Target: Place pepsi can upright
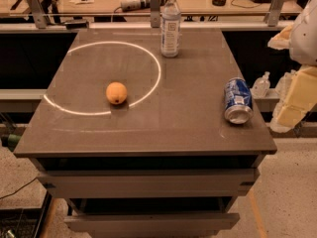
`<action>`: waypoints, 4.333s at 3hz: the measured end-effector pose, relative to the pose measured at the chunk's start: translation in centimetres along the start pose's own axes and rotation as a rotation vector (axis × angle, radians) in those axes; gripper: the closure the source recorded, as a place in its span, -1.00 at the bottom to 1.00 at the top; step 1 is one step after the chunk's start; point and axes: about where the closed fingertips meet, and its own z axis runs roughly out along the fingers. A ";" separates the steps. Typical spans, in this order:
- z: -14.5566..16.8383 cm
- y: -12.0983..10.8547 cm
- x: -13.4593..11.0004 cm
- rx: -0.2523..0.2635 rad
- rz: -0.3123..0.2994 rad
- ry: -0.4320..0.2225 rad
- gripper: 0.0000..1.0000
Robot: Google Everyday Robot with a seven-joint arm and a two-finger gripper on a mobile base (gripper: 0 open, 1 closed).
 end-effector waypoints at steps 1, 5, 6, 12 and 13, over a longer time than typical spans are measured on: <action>0.0 0.0 0.0 0.000 0.000 0.000 -1.00; 1.8 -2.4 0.7 -0.074 0.608 -0.166 -1.00; 2.8 -3.6 0.3 -0.091 0.788 -0.178 -1.00; 14.6 -9.2 0.3 -0.117 1.264 0.187 -1.00; 15.7 -8.5 0.1 -0.128 1.284 0.210 -1.00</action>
Offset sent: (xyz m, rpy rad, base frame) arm 0.0034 0.0016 0.0006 0.0126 -0.0011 -0.0482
